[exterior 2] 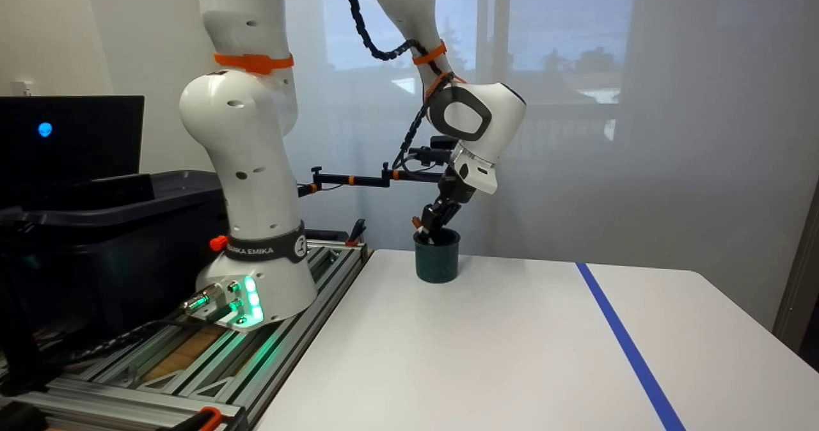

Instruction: Remove the marker from the cup and put it on the table

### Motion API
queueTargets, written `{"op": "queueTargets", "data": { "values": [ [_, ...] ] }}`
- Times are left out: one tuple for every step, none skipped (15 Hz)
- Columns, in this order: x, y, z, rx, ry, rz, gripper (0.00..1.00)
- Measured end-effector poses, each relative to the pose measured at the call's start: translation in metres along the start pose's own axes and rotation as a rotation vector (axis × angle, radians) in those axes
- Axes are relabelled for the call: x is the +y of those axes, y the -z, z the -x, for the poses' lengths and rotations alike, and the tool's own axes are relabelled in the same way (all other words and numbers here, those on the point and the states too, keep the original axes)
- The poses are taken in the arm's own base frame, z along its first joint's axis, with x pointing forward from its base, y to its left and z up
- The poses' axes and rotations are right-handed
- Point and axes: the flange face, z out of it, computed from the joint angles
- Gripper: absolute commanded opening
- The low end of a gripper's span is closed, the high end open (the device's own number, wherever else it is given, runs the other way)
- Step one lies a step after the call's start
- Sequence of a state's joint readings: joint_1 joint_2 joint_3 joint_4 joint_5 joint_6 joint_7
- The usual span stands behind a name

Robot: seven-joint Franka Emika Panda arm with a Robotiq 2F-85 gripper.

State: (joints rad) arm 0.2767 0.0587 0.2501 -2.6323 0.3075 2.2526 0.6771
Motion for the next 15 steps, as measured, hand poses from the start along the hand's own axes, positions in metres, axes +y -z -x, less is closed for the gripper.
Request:
{"op": "queueTargets", "data": {
  "values": [
    [0.002, 0.004, 0.004, 0.004, -0.006, 0.004, 0.05],
    [0.005, 0.008, 0.008, 0.007, -0.014, 0.008, 0.05],
    [0.007, 0.014, 0.012, 0.012, -0.021, 0.014, 0.05],
    [0.008, 0.021, 0.015, 0.02, -0.028, 0.022, 0.05],
    [0.01, 0.027, 0.018, 0.029, -0.037, 0.031, 0.05],
    [0.012, 0.034, 0.021, 0.043, -0.046, 0.042, 0.05],
    [0.014, 0.041, 0.024, 0.058, -0.058, 0.054, 0.05],
    [0.017, 0.048, 0.027, 0.075, -0.073, 0.067, 0.05],
    [0.02, 0.055, 0.029, 0.091, -0.089, 0.079, 0.05],
    [0.023, 0.062, 0.032, 0.105, -0.107, 0.092, 0.05],
    [0.026, 0.069, 0.034, 0.116, -0.128, 0.103, 0.05],
    [0.029, 0.076, 0.036, 0.123, -0.152, 0.111, 0.05],
    [0.032, 0.081, 0.039, 0.125, -0.178, 0.118, 0.05],
    [0.035, 0.085, 0.04, 0.124, -0.206, 0.12, 0.05],
    [0.039, 0.088, 0.04, 0.121, -0.234, 0.121, 0.05]
  ]
}}
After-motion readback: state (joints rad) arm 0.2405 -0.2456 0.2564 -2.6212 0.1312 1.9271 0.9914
